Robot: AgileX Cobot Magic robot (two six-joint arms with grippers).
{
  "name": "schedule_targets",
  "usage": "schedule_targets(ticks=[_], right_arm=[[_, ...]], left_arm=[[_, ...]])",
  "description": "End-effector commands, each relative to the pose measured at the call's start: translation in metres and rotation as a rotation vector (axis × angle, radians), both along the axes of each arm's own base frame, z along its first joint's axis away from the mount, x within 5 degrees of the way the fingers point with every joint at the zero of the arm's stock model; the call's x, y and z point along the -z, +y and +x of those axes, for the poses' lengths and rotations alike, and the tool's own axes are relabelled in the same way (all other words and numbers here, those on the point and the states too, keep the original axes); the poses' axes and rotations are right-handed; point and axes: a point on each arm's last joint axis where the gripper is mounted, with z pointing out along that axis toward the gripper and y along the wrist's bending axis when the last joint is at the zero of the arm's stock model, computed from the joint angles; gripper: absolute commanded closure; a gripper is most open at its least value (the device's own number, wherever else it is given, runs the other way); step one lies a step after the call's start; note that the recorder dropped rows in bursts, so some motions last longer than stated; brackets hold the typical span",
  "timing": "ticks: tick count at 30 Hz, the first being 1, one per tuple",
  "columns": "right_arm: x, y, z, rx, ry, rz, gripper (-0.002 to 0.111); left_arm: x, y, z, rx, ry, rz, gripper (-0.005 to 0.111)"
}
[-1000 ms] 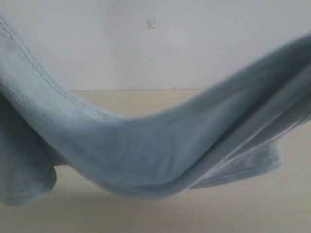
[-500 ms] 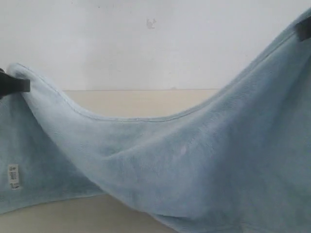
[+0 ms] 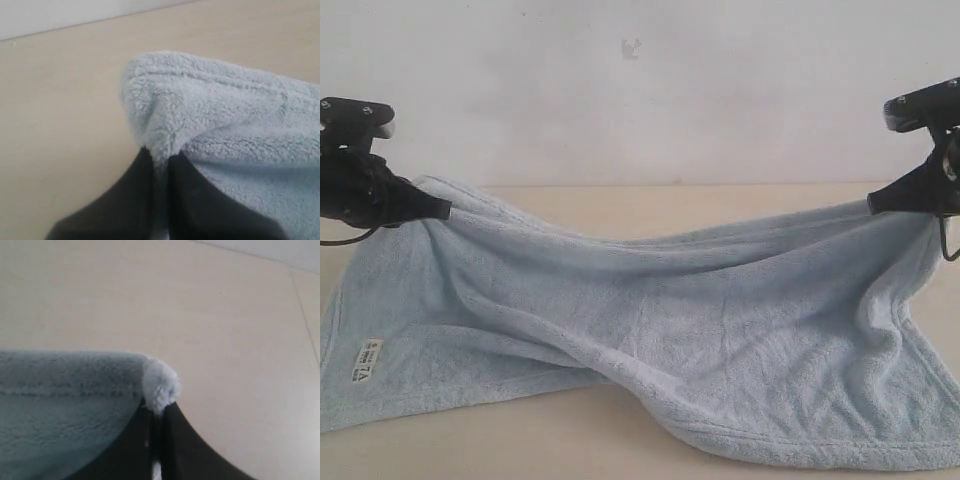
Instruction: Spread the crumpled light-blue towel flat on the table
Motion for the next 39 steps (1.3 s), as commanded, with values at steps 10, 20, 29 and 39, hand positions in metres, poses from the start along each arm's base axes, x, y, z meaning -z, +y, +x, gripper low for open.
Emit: schedule_targets(ticks=[10, 20, 29, 39], right_arm=[[0.005, -0.010, 0.029, -0.144, -0.203, 0.180, 0.085], [-0.018, -0.024, 0.023, 0.021, -0.185, 0.128, 0.047], [-0.002, -0.008, -0.021, 0.115, 0.304, 0.134, 0.106], [0.048, 0.013, -0.121, -0.053, 0.405, 0.324, 0.107]], left_arm=[[-0.013, -0.008, 0.017, 0.099, -0.007, -0.012, 0.033], [-0.072, -0.014, 0.002, 0.122, -0.111, -0.086, 0.032], [-0.041, -0.040, -0.054, 0.431, 0.422, -0.271, 0.103], [0.037, -0.018, -0.092, 0.174, 0.500, -0.140, 0.103]])
